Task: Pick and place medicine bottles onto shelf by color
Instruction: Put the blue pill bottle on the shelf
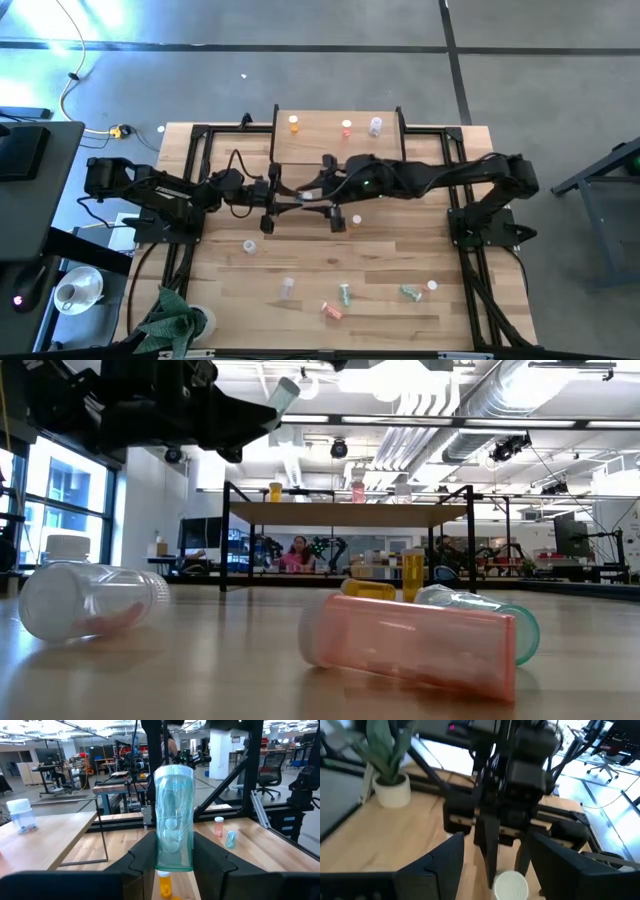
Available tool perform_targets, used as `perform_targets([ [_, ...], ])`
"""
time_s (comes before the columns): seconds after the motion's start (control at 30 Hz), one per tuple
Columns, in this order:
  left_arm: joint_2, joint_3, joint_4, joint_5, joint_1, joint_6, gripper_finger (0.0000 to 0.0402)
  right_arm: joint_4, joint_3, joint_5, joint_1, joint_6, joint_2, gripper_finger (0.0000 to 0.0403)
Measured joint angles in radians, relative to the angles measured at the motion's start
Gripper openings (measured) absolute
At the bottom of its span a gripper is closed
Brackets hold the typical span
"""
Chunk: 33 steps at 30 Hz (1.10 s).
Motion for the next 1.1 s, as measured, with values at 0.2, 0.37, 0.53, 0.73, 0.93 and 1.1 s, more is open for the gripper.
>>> perform_targets([
  [0.2,0.000,0.000,0.000,0.002,-0.004,0.000,0.0095,-0.016,0.000,0.003,0.000,-0.002,0.019,0.0211],
  [0.37,0.001,0.000,0.006,0.002,-0.004,-0.001,0.0095,-0.045,-0.001,0.035,0.000,0.023,0.019,0.0211],
  [0.53,0.001,0.001,0.044,0.002,-0.005,-0.035,0.0095,-0.100,-0.001,0.124,0.000,0.023,0.019,0.0211],
  [0.73,0.001,0.001,0.045,0.002,-0.005,-0.038,0.0095,-0.087,-0.001,0.127,0.000,0.023,0.019,0.0210],
  [0.93,0.001,0.001,0.045,0.002,-0.005,-0.045,0.0095,-0.079,-0.001,0.126,0.000,0.027,0.019,0.0188],
  [1.1,0.001,0.001,0.045,-0.003,-0.005,-0.045,0.0096,-0.079,-0.001,0.123,0.000,0.035,0.019,0.0159],
])
